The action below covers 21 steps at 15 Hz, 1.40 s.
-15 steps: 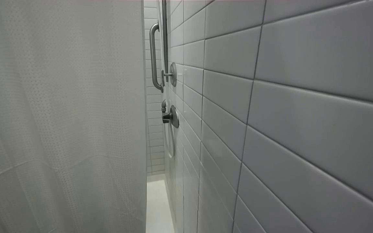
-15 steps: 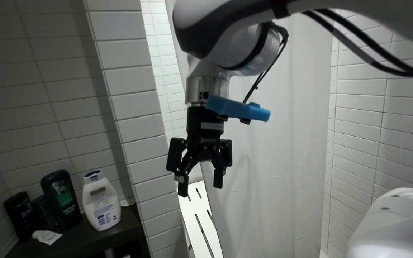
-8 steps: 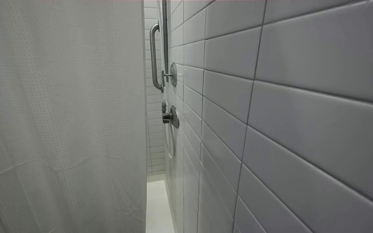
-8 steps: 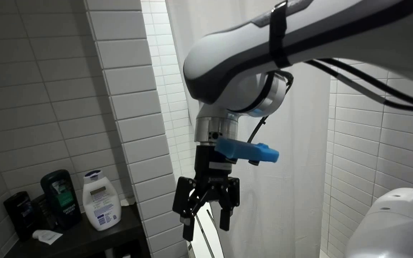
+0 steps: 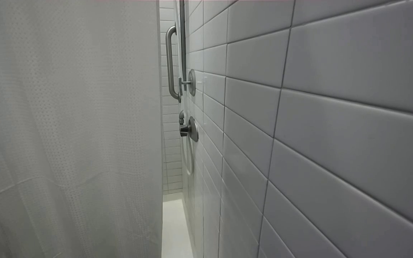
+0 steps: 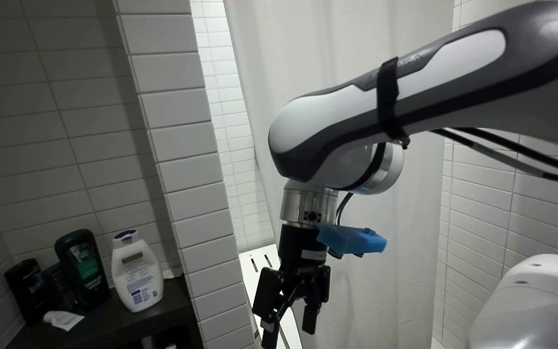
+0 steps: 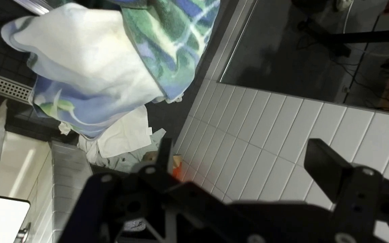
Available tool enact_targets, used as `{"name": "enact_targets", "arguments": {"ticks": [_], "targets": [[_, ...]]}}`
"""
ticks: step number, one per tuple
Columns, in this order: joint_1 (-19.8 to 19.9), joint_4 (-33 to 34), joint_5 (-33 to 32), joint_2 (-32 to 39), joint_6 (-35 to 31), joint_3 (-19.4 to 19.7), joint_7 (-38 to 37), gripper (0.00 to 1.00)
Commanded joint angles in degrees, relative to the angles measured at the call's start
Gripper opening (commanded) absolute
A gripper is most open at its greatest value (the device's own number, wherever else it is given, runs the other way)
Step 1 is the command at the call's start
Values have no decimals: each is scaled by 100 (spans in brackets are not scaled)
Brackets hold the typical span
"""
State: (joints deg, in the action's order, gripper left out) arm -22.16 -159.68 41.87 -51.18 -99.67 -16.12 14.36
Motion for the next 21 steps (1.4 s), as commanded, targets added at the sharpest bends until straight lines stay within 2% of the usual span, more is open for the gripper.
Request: {"name": "enact_targets", "arguments": {"ticks": [1,9,14,21], "targets": [[-66,1,6,149,-229,-5,351,100],[-96,69,-134,217,-149,-52,231,100],[142,16,-633,807,-335,8,170,100],[463,-23,-701,2075,-787,409,153,100]]}}
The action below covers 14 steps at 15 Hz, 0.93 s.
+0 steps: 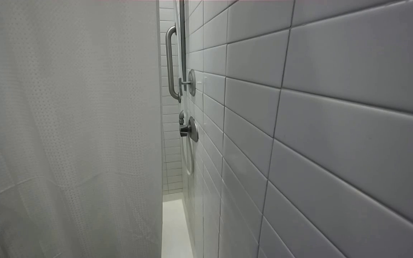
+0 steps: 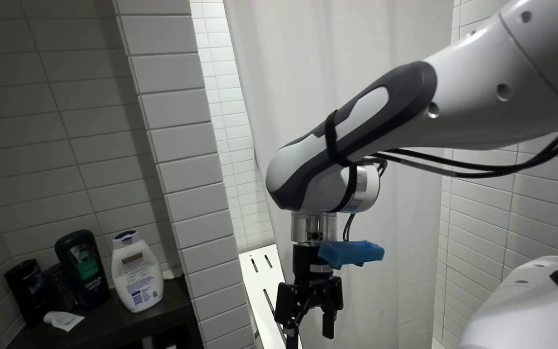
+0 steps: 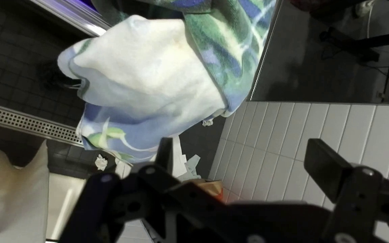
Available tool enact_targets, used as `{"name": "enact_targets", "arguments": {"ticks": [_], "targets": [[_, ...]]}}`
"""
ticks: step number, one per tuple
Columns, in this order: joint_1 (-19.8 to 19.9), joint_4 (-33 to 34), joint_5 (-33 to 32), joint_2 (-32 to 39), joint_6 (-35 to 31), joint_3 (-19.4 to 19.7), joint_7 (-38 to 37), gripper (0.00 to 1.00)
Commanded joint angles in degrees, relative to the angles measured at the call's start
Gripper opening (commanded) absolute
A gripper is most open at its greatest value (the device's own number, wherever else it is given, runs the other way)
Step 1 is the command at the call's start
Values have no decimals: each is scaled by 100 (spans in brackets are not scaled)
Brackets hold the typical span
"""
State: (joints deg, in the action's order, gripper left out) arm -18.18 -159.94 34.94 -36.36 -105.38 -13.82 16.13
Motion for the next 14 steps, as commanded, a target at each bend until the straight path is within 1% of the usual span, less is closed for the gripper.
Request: {"name": "enact_targets", "arguments": {"ticks": [1,4,6,10,14], "targets": [[78,-4,32,775,-273,227,-8,100],[89,-23,143,1349,-436,322,40,100],[59,-31,261,1689,-539,316,73,100],[-170,-35,577,2330,-485,67,248,100],[-408,-34,927,2846,-253,-191,662,100]]}}
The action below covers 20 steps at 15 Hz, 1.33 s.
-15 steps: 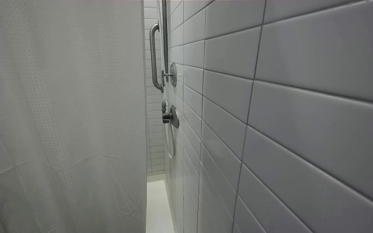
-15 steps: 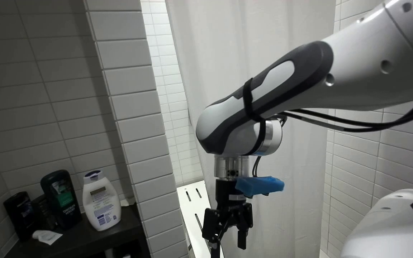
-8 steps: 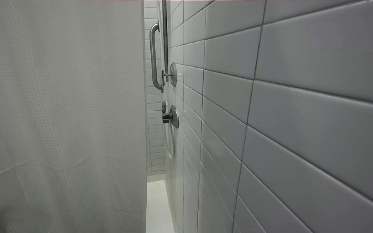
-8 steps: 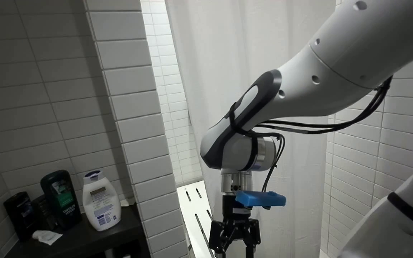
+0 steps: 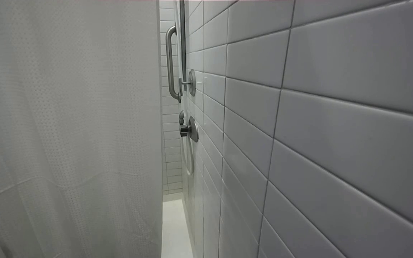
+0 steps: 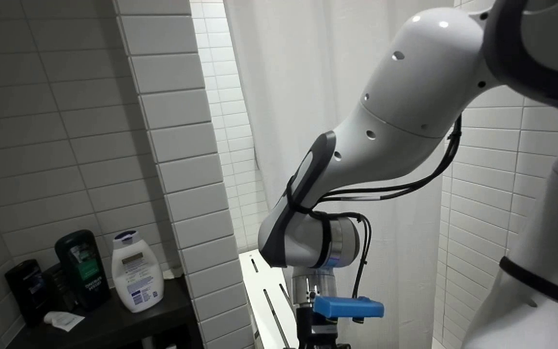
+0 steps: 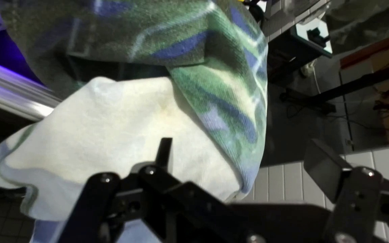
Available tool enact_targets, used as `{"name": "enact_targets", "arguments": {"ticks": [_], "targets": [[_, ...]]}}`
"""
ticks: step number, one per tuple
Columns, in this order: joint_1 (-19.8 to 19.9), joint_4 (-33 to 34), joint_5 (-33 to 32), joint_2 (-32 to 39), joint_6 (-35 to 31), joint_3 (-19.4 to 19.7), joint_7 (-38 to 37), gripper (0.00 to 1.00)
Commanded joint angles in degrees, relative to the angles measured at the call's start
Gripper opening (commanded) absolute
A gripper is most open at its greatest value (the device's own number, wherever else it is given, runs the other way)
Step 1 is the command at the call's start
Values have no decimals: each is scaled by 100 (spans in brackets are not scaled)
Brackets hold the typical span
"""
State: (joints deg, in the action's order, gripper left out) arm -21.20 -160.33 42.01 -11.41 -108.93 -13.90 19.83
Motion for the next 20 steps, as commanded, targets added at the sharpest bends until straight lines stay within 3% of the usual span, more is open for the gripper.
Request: {"name": "enact_targets", "arguments": {"ticks": [1,6,13,20], "targets": [[-139,10,252,412,121,-246,330,100],[-201,79,179,382,202,-449,226,100],[-113,153,515,396,84,-428,13,100],[231,136,447,928,-329,-300,-286,100]]}}
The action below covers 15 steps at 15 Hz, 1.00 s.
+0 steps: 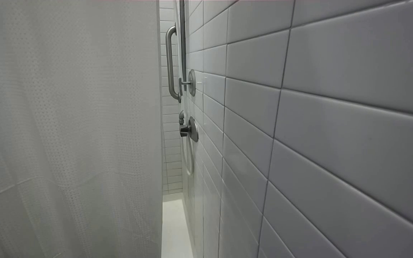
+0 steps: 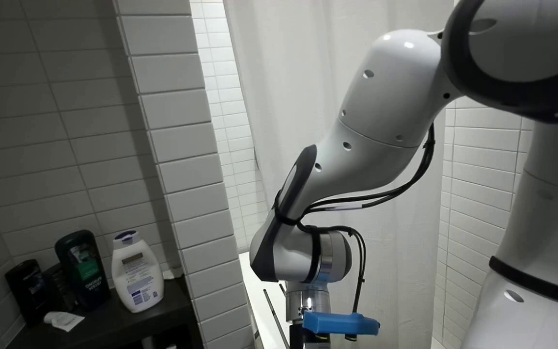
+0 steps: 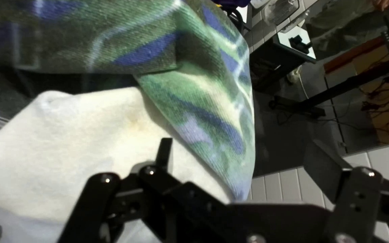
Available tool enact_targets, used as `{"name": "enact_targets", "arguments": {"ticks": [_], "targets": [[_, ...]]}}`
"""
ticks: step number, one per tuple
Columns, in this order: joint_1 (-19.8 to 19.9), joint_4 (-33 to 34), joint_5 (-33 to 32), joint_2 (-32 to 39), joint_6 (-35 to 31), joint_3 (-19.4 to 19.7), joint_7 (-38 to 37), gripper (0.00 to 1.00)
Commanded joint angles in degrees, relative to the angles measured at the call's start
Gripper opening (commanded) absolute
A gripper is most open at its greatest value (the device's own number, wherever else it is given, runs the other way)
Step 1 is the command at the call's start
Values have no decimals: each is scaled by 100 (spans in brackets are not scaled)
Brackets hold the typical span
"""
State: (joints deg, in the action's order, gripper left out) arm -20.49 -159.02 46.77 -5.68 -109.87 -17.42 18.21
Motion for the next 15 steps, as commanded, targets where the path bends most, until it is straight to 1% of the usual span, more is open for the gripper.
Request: {"name": "enact_targets", "arguments": {"ticks": [1,2,3,5,7,8,10,12,14,15], "targets": [[223,1,-83,498,-332,83,-166,100],[265,-4,-342,609,-436,91,-223,100],[282,-10,-903,693,-467,77,-394,100],[272,-13,-1626,781,-251,52,-734,100],[226,-13,-2120,798,-167,-1,-1028,100],[299,-9,-1783,790,-240,39,-731,100],[276,-9,-1990,818,-224,11,-873,100],[270,-7,-2004,820,-221,7,-884,100],[292,122,-1669,621,-138,-9,-405,100],[234,205,-1568,580,-112,-69,-262,100]]}}
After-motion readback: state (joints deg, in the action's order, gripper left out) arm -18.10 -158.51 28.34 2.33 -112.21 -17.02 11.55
